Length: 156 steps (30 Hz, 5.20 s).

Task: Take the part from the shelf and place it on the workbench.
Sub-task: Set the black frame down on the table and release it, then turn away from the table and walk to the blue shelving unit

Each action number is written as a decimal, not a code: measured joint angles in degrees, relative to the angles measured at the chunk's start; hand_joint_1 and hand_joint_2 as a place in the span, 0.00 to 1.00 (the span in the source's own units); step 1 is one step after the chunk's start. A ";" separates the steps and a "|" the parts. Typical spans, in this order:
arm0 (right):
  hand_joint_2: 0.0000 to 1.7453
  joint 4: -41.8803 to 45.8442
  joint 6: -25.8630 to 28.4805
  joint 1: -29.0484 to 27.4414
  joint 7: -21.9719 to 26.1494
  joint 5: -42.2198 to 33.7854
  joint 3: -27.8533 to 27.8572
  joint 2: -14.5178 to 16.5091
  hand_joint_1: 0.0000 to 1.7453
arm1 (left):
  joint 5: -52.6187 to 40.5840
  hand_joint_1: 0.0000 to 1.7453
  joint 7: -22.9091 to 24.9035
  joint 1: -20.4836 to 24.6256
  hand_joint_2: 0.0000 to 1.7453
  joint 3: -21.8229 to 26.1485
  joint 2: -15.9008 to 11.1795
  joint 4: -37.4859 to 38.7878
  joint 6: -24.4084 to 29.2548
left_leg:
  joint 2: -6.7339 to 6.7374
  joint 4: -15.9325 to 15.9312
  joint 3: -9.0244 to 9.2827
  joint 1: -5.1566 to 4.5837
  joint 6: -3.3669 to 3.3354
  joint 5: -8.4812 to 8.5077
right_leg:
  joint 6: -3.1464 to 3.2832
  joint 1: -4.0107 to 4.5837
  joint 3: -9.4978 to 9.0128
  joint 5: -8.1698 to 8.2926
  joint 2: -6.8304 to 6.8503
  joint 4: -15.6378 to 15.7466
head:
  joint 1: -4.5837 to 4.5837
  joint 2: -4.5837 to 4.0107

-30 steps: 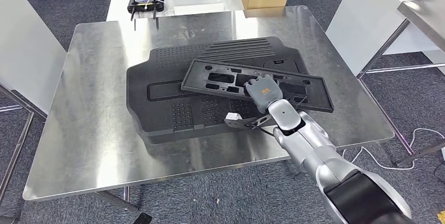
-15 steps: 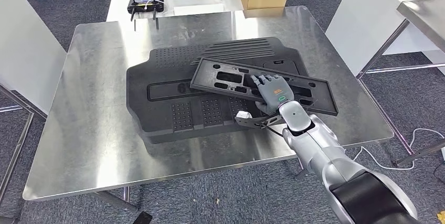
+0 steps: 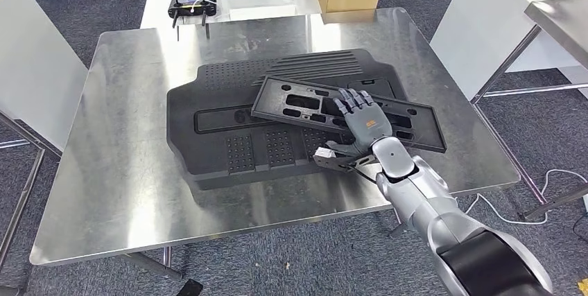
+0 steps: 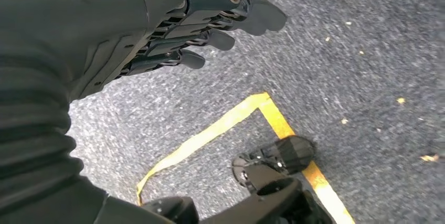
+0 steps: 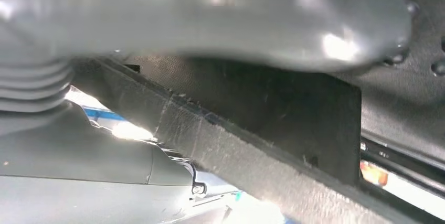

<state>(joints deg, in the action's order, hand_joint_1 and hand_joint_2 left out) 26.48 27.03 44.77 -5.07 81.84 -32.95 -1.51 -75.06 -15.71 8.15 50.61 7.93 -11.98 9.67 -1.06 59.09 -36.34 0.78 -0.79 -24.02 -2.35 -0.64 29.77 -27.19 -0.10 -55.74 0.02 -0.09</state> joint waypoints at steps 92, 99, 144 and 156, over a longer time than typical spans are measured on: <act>0.00 93.34 -33.80 -63.82 36.43 -100.16 22.55 7.87 0.00 | 13.68 0.00 -3.81 -5.00 0.00 6.62 -1.23 0.00 1.96 | -0.01 -0.02 0.56 -0.67 -0.66 -0.92 | -0.48 -0.53 0.02 -0.59 0.00 0.18 | -0.01 0.00; 0.00 94.08 -33.22 -63.92 36.49 -100.09 24.08 8.39 0.00 | 13.47 0.00 -3.94 -4.96 0.00 6.88 -1.17 0.00 1.98 | 0.29 -1.13 1.75 -0.39 -2.14 -0.83 | -0.27 -0.64 3.93 -5.00 0.02 -8.84 | 0.11 0.00; 0.00 94.15 -32.01 -64.81 36.06 -99.18 26.38 8.91 0.00 | 12.57 0.00 -4.67 -4.95 0.00 7.14 -0.81 -0.04 2.51 | 0.73 3.73 0.16 -0.27 0.67 -4.20 | 1.45 -0.61 0.19 0.84 0.27 -0.31 | -0.32 0.00; 0.00 93.86 -31.87 -65.11 35.56 -99.65 26.66 8.92 0.00 | 12.19 0.00 -4.62 -4.88 0.00 7.14 -0.72 0.04 2.69 | 0.27 1.14 4.07 0.50 0.90 -4.43 | -0.91 -0.74 2.55 1.69 0.25 -1.99 | -0.40 0.00</act>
<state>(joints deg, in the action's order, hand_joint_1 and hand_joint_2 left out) 120.34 -4.84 -20.34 30.49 -17.80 -6.28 7.41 -62.87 -20.33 3.27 57.75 7.21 -11.93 12.35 -0.80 60.23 -32.27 1.27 0.10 -28.45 -3.26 -1.38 32.32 -25.50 0.15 -57.74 -0.39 -0.09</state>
